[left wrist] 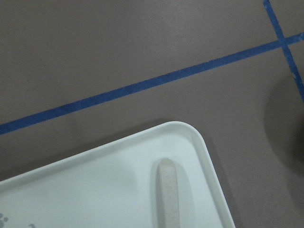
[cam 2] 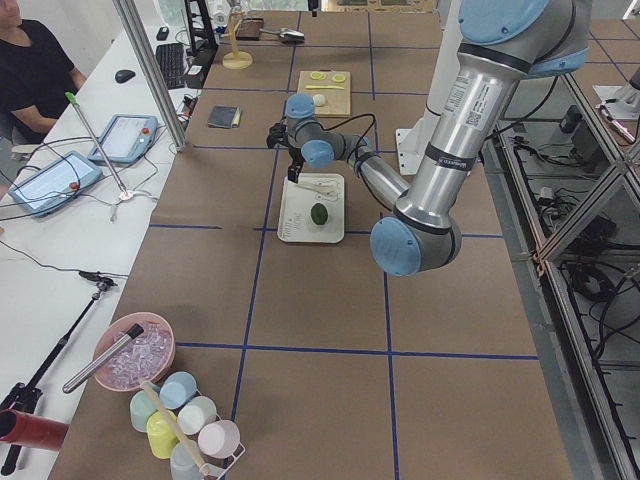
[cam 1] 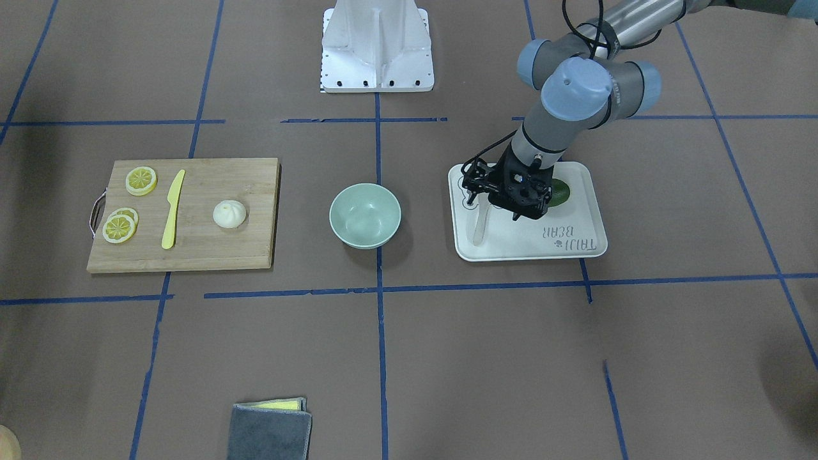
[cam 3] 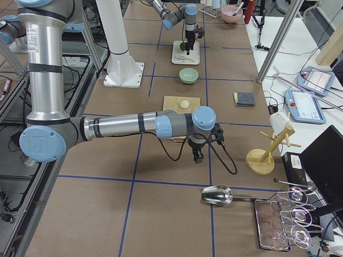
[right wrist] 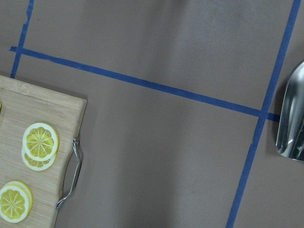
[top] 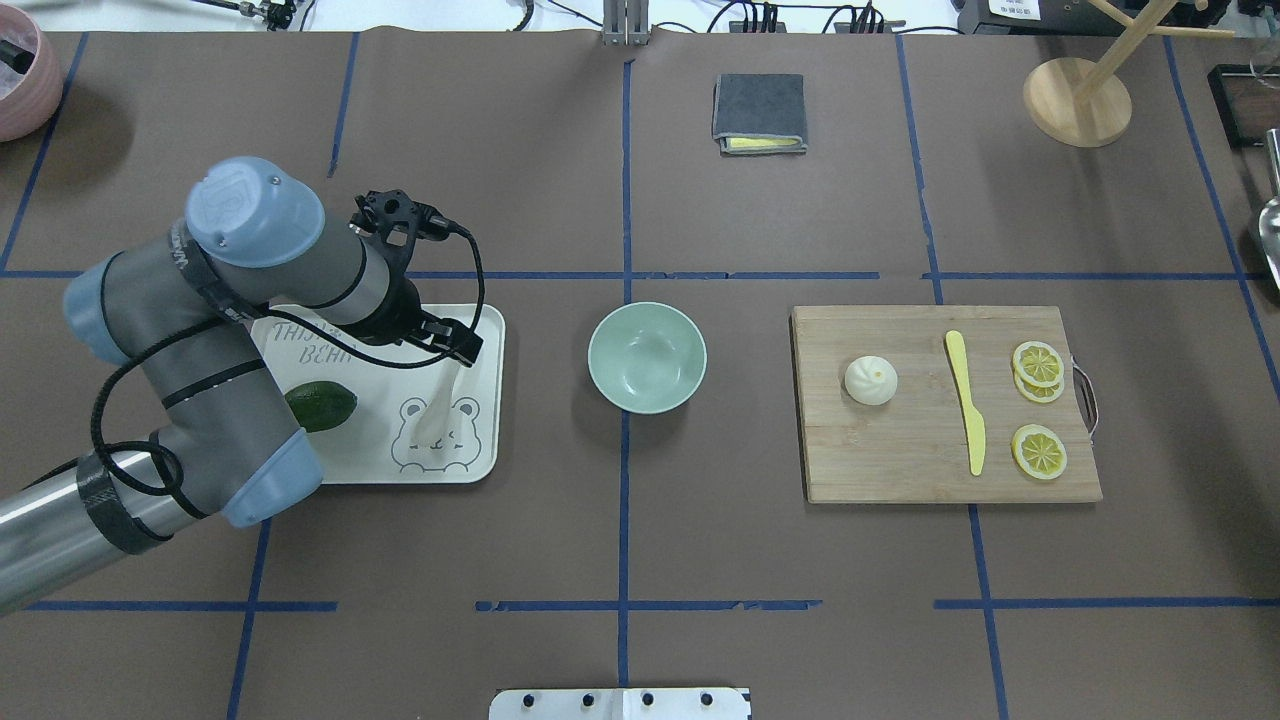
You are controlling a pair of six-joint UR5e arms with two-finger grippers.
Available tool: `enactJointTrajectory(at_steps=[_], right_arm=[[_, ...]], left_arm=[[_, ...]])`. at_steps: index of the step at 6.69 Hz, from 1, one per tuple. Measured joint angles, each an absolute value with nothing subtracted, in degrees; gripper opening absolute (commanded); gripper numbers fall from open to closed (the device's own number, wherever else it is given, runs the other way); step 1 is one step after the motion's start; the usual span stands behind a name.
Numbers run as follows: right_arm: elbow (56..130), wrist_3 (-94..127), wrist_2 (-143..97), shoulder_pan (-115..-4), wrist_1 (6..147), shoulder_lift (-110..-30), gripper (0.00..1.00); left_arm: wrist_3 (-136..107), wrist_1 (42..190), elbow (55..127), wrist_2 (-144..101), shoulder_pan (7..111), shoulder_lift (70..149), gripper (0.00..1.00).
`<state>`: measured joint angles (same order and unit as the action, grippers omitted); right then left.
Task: Put spoon and bun in bowl
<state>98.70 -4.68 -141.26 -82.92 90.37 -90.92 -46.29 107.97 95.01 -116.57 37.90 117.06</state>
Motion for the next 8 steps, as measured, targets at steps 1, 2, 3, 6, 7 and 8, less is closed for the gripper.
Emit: enactJointTrajectory(at_steps=[1, 2, 3, 6, 7, 8], right_arm=[[98.7, -4.7, -141.4, -82.8, 90.4, -90.9, 1.00], [98.6, -4.7, -141.4, -82.8, 90.4, -91.0, 1.00], [98.6, -4.7, -141.4, -82.8, 90.4, -91.0, 1.00], [98.4, -4.8, -141.4, -82.5, 90.4, -91.0, 1.00], [98.3, -4.9, -141.4, -82.5, 90.5, -91.0, 1.00], [98.3, -4.9, -141.4, -82.5, 90.5, -91.0, 1.00]], left_arm=[[-46.1, 108.0, 93.9, -115.5, 37.1, 117.5, 0.89], [-45.9, 108.0, 93.0, -113.7, 36.3, 117.8, 0.87], [-45.9, 108.0, 92.4, -112.2, 35.5, 117.9, 0.85], [-45.9, 108.1, 91.3, -111.2, 34.8, 118.1, 0.33], [-45.9, 108.0, 91.1, -111.2, 34.7, 118.2, 0.00], [-45.9, 108.0, 91.1, -111.2, 34.7, 118.2, 0.00]])
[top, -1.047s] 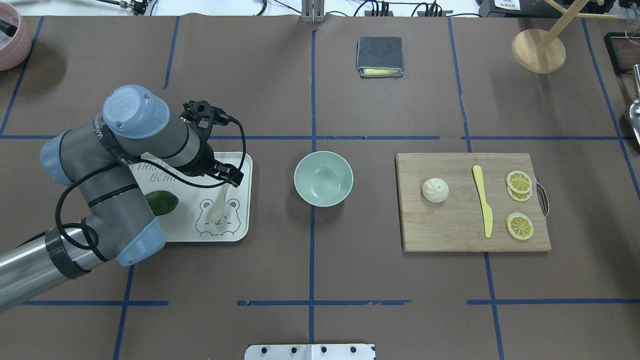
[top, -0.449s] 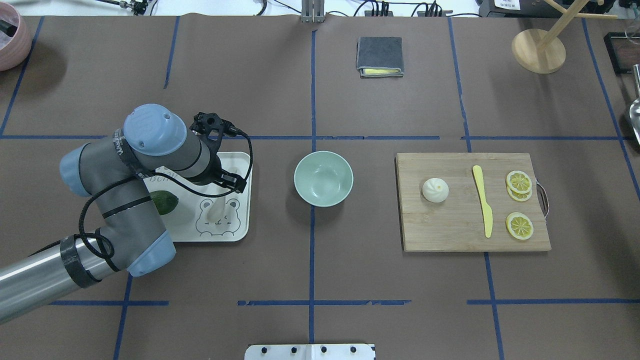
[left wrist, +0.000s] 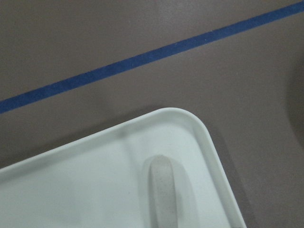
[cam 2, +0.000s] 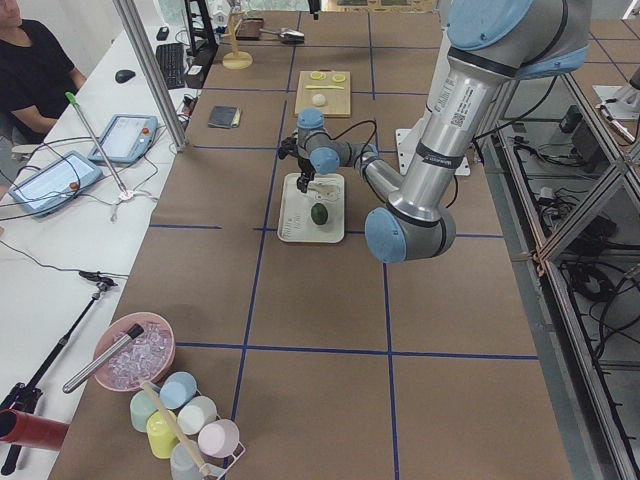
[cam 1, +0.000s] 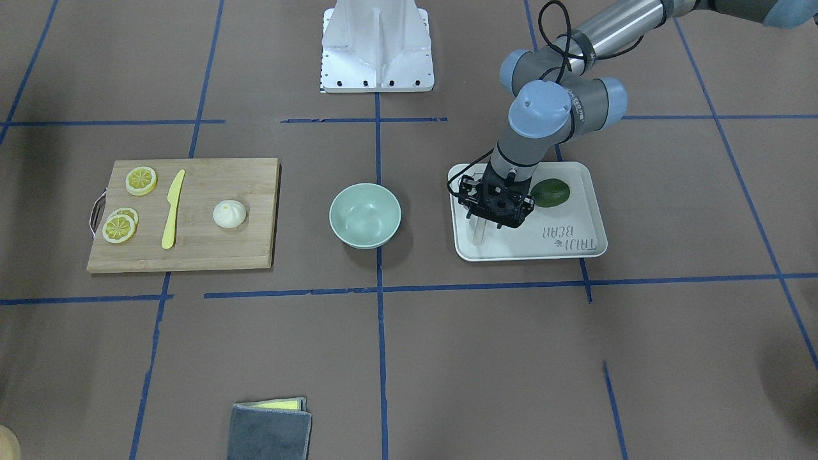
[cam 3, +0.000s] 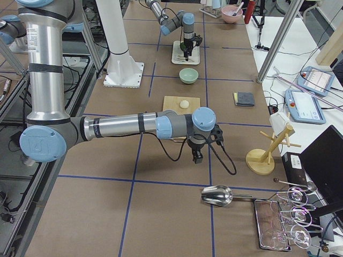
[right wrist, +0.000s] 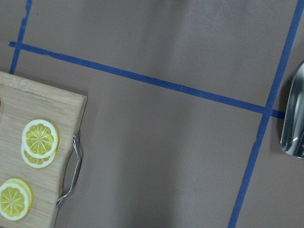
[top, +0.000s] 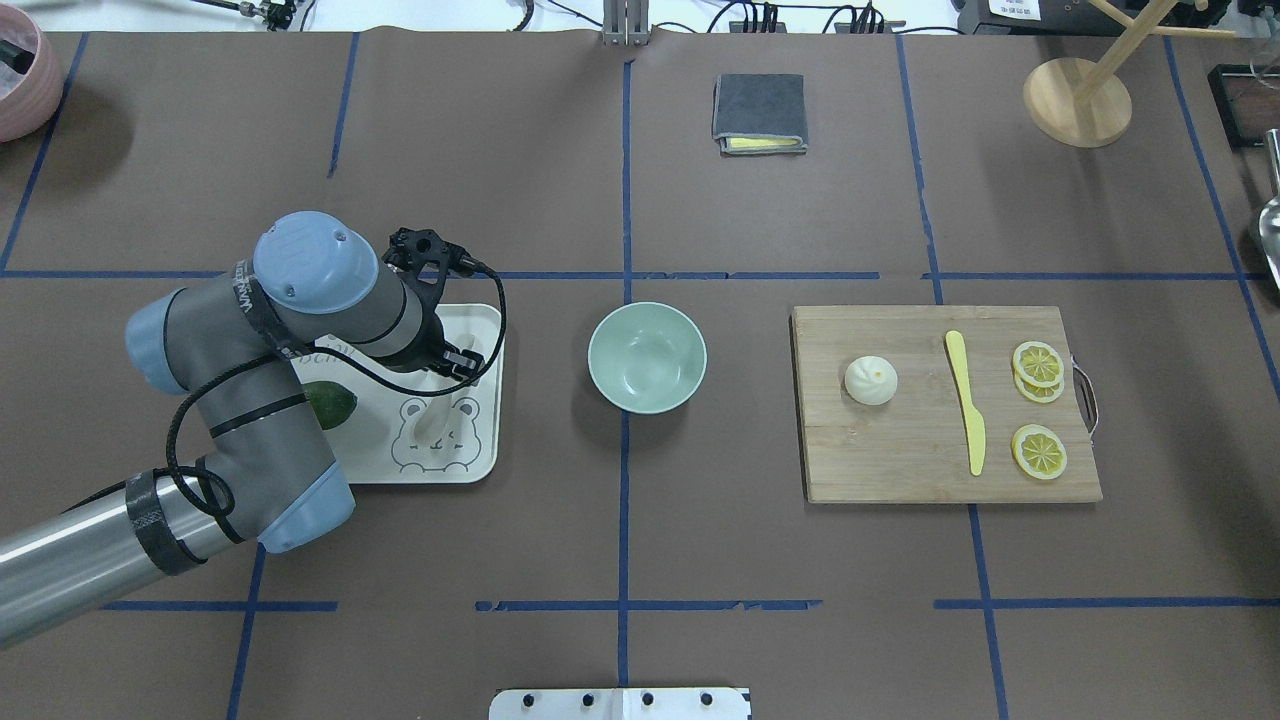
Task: Put spoon and bun in bowl
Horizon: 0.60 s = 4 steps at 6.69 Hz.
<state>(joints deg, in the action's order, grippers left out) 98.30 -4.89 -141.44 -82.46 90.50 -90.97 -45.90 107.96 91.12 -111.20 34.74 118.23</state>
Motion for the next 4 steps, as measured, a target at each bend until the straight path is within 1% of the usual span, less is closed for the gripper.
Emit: enactJointTrajectory(at_steps=[4], right_arm=[[98.5, -4.7, -141.7, -82.4, 90.4, -91.0, 1.00]], left_arm=[[-46.4, 107.7, 92.3, -111.2, 35.1, 119.2, 0.00]])
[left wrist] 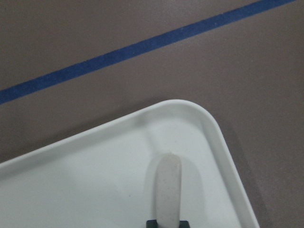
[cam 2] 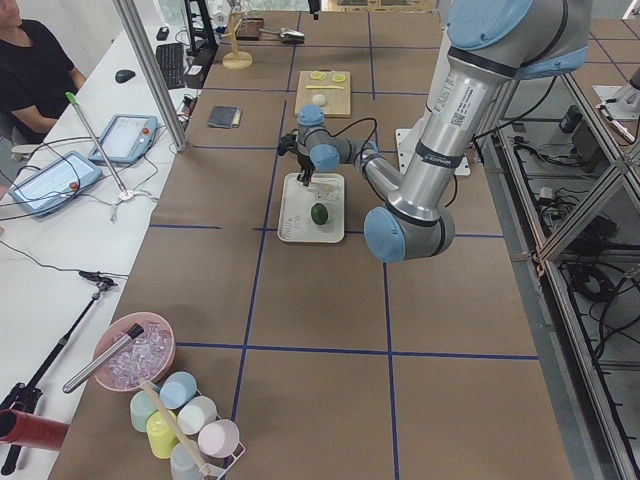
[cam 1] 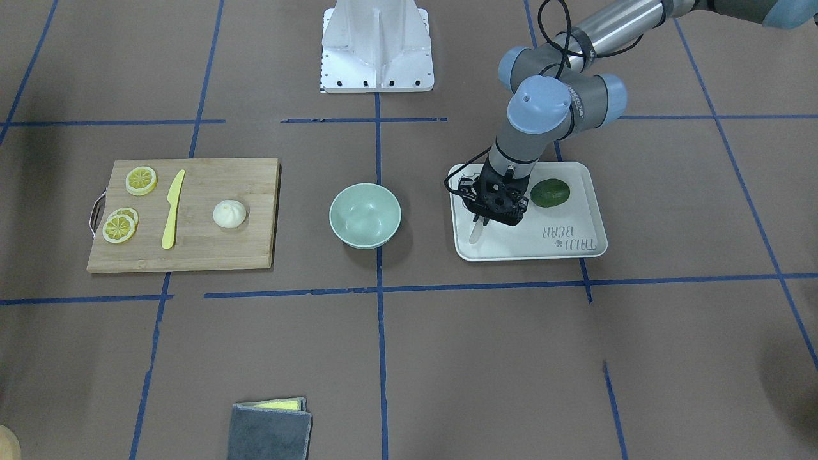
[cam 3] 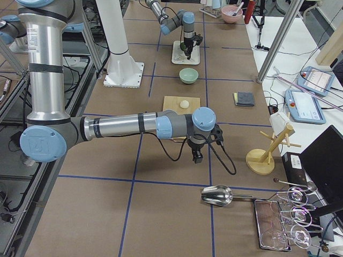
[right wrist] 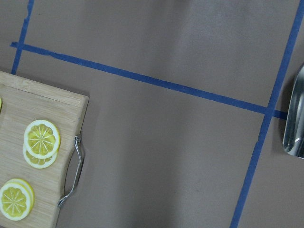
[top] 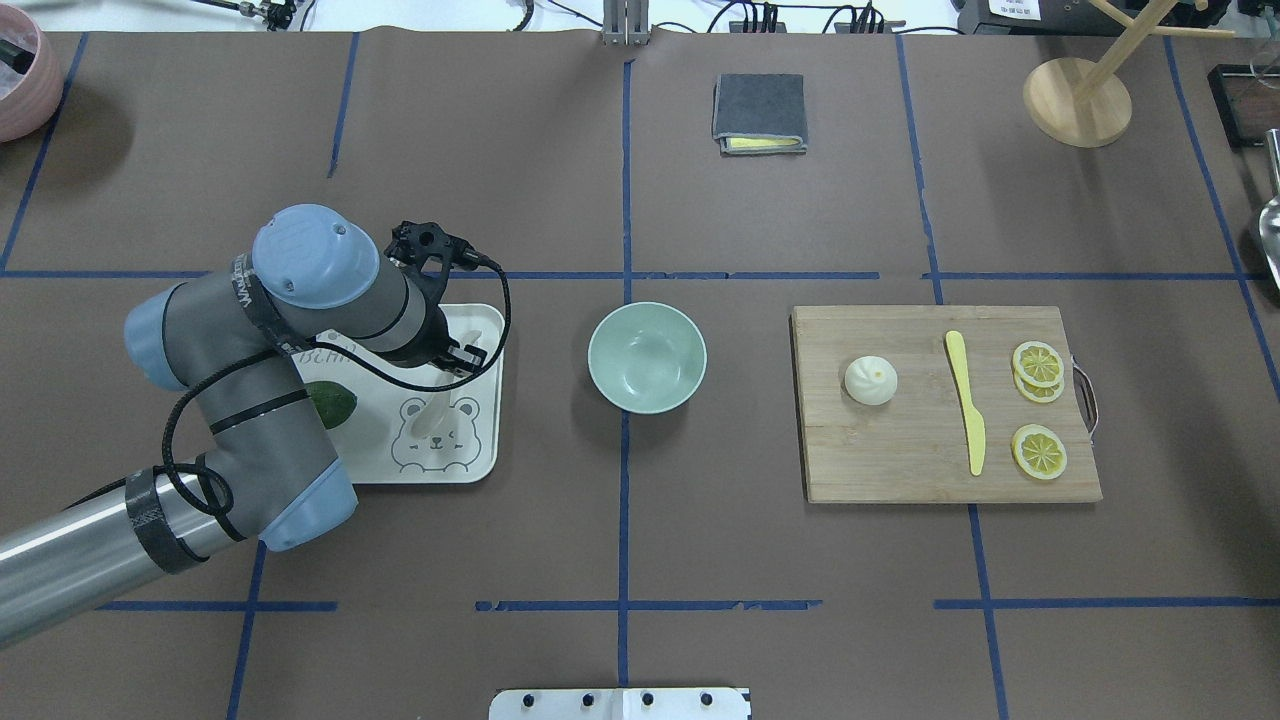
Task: Put spoon and bun in bowl
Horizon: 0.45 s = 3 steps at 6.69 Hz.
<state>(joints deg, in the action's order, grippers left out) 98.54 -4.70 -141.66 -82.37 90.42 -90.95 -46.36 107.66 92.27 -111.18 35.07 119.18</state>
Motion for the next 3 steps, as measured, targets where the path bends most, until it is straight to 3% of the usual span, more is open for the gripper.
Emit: enactJointTrajectory(at_steps=[3], right_arm=[[98.8, -4.6, -142.6, -82.4, 90.4, -90.9, 1.00]], left_arm=[[-51.6, 109.3, 92.4, -111.2, 35.4, 125.9, 0.00]])
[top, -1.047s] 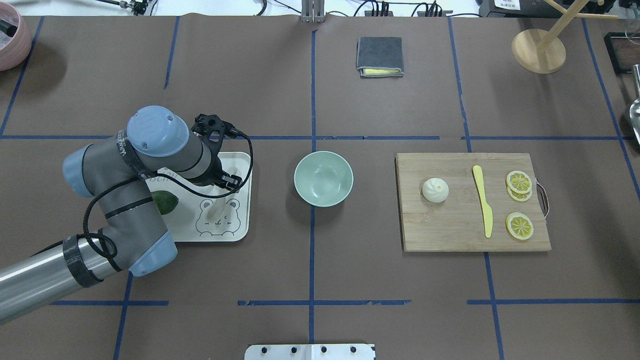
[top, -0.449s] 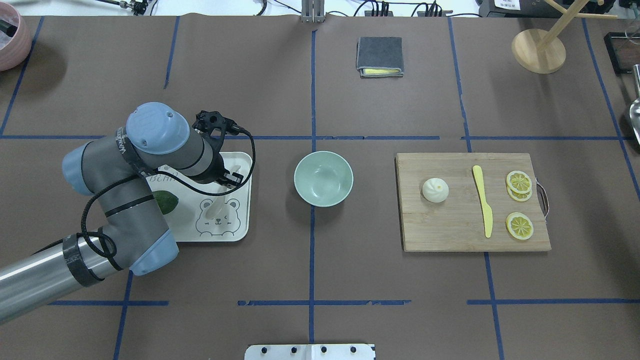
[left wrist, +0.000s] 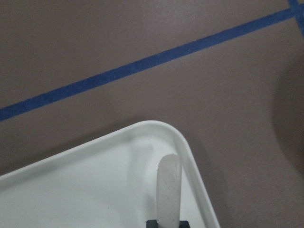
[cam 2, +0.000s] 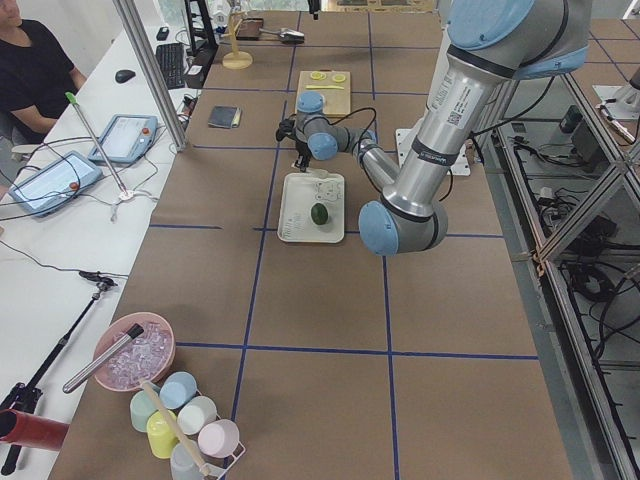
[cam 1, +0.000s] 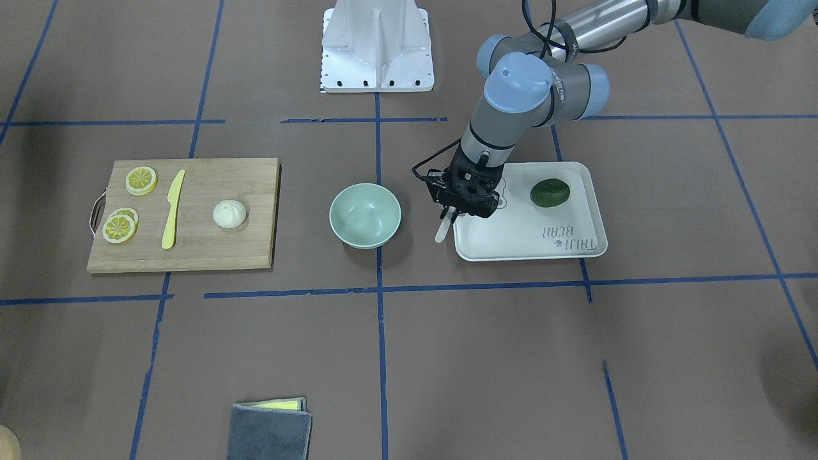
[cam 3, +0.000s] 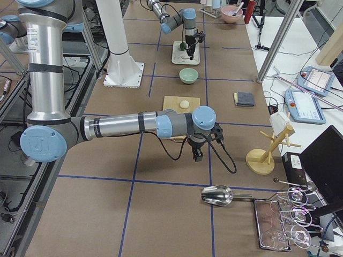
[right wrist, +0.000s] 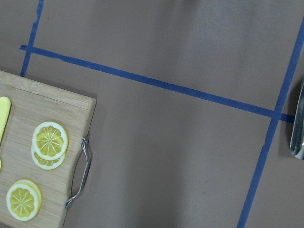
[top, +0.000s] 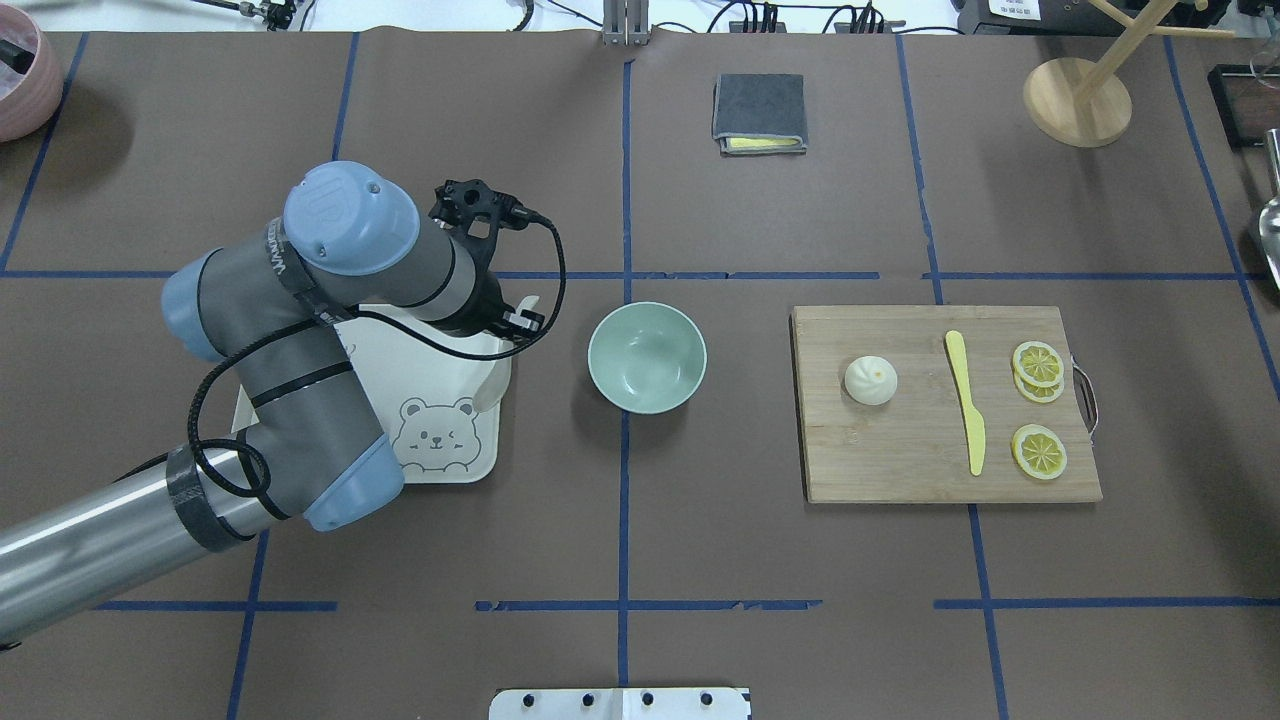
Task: Put spoon and bun in bowl
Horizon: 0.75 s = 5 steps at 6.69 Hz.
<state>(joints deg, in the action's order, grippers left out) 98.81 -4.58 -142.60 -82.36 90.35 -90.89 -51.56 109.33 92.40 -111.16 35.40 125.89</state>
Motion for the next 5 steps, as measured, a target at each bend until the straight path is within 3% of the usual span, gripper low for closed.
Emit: enactJointTrajectory(at_steps=[4, 5], right_arm=[[98.9, -4.6, -143.3, -82.2, 90.3, -90.9, 1.00], [98.9, -4.5, -143.2, -82.0, 89.9, -90.9, 1.00]], left_arm=[[-57.6, 118.0, 82.2, -105.9, 34.1, 137.7, 0.00], [-57.7, 119.4, 80.9, -104.7, 33.6, 138.3, 0.06]])
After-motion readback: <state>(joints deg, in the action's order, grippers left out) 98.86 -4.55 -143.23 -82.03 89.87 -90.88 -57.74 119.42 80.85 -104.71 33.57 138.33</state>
